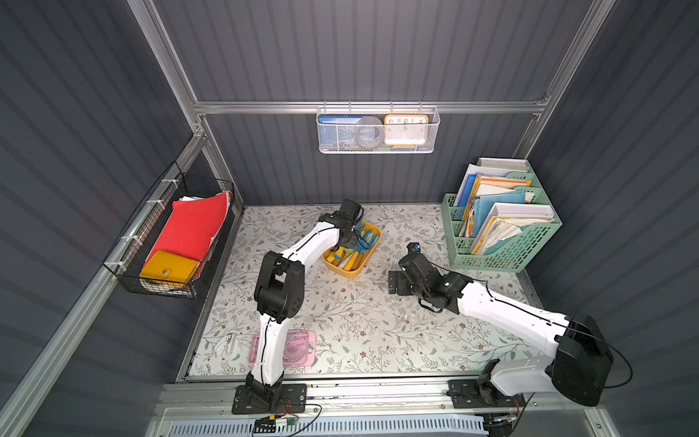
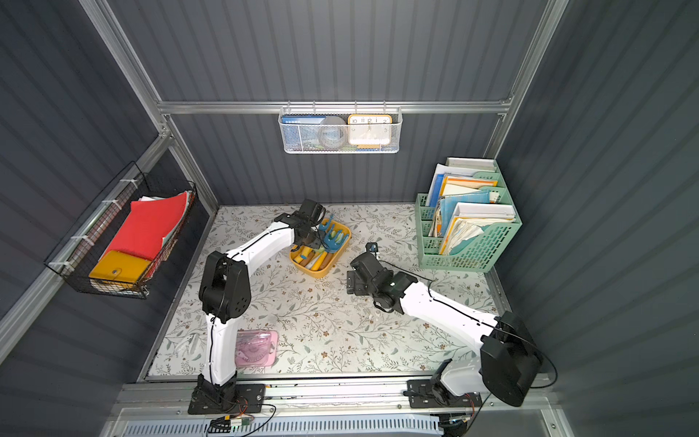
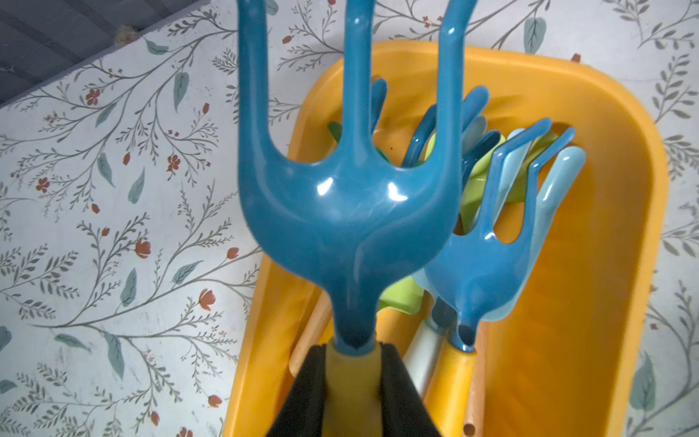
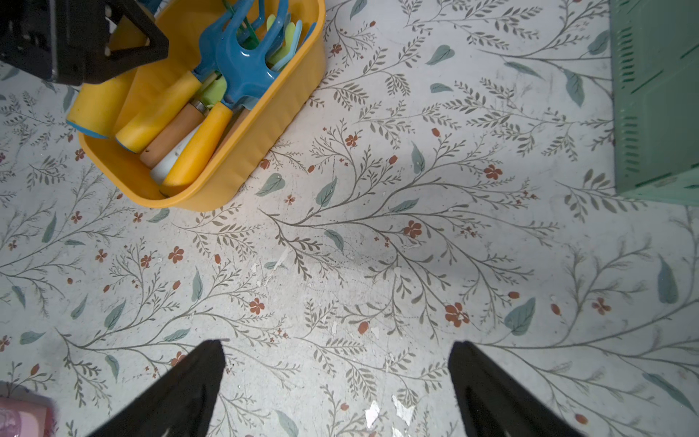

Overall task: Take the hand rake out of the storage box
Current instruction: Pick up the rake from the storage box, then place the rake at the center of the board.

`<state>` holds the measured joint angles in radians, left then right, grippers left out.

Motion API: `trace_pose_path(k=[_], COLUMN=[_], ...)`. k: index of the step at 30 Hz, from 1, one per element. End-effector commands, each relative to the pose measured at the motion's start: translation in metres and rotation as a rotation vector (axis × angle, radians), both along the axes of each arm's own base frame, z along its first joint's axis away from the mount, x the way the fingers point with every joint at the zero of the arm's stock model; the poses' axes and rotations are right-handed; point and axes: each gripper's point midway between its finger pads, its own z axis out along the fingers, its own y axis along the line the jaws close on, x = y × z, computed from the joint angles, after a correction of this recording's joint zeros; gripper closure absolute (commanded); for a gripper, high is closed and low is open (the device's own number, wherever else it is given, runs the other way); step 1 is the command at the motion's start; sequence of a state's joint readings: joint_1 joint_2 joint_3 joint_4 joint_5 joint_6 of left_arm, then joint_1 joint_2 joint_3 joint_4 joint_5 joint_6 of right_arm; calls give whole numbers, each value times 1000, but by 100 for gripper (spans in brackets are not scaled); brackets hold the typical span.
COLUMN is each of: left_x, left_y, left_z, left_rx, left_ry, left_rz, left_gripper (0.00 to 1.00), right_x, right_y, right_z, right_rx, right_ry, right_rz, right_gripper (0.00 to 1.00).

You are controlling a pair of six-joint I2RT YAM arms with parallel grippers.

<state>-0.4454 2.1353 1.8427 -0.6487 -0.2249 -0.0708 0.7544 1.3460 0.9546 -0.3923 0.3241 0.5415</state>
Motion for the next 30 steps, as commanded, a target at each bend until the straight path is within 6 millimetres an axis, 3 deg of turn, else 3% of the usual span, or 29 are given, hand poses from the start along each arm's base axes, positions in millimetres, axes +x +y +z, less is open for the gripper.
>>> trace_pose_path(k=[1, 7, 13, 17, 22, 26, 30], left_x=[-1, -30, -70, -97, -118, -126, -132], left_y=[2, -42, -109, -155, -191, -206, -212], left_z=[60, 96, 95, 75, 37, 5, -14], left_rx=[-72, -255, -368, -365, -429, -453, -417], left_ry=[-87, -112, -120, -101, -19, 32, 47], left_rz=[41, 19, -9, -33, -14, 6, 11], left_gripper=[79, 78, 78, 77, 77, 77, 78], right_x=[-2, -3, -11, -21, -28, -31, -32], right_y=[-13, -62, -116, -136, -143, -144, -145], right_z=[9, 12, 10, 6, -1, -7, -9], right_rx=[1, -24, -14, -25, -17, -21, -24], right_ry=[-16, 48, 77, 100, 130, 145, 150], right_rz=[-46, -162, -265, -302, -318, -319, -320], right_gripper=[2, 3, 3, 3, 3, 3, 3])
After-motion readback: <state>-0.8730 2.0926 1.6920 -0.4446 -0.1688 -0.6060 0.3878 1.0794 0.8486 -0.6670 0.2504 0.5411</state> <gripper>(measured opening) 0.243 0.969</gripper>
